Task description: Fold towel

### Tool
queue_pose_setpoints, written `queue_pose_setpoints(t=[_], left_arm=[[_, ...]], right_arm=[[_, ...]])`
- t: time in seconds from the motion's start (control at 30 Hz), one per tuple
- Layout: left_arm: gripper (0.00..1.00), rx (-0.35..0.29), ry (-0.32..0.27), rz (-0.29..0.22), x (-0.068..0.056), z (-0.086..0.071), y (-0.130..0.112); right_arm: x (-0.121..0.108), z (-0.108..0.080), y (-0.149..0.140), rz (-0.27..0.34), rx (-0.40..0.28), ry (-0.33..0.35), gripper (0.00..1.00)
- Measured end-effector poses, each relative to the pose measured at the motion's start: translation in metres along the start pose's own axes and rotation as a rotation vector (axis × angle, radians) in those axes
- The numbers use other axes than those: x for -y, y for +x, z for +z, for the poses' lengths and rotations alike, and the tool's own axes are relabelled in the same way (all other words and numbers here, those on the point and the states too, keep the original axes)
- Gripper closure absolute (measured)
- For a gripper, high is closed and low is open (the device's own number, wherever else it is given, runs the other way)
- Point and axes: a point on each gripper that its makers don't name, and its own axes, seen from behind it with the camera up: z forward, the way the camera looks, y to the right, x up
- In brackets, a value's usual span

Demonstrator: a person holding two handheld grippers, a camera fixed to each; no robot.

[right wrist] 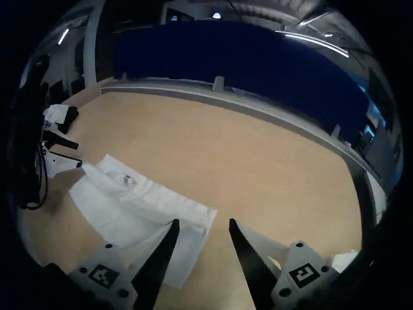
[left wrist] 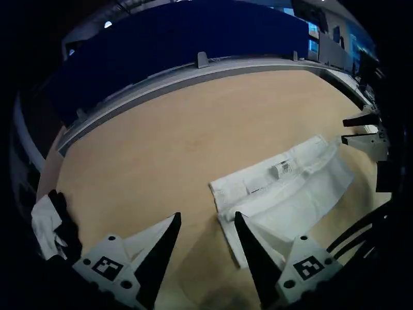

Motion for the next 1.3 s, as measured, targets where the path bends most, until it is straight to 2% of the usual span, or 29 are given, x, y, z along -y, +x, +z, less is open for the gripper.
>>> queue_pose_setpoints(t=[0.13, 0.33, 0.6, 1.0, 1.3], left_arm=[[0.22, -0.006, 0.014, -0.024, 0.008, -0.004, 0.001], [0.21, -0.011, 0.025, -0.044, 0.015, -0.01, -0.001], [0.21, -0.008, 0.021, -0.052, 0.014, -0.02, -0.01], [0.21, 0.001, 0.011, -0.078, 0.006, -0.043, -0.03], [0.21, 0.002, 0.032, -0.106, 0.012, -0.054, -0.04]], right_arm=[[-0.001, 0.001, 0.003, 0.005, -0.005, -0.004, 0.18], [0.0, -0.003, 0.008, 0.008, -0.017, -0.005, 0.06], [0.006, -0.016, 0.003, 0.01, -0.016, 0.008, 0.05], [0.011, -0.052, -0.025, 0.009, 0.004, -0.005, 0.05], [0.012, -0.056, -0.029, -0.001, 0.01, 0.016, 0.05]])
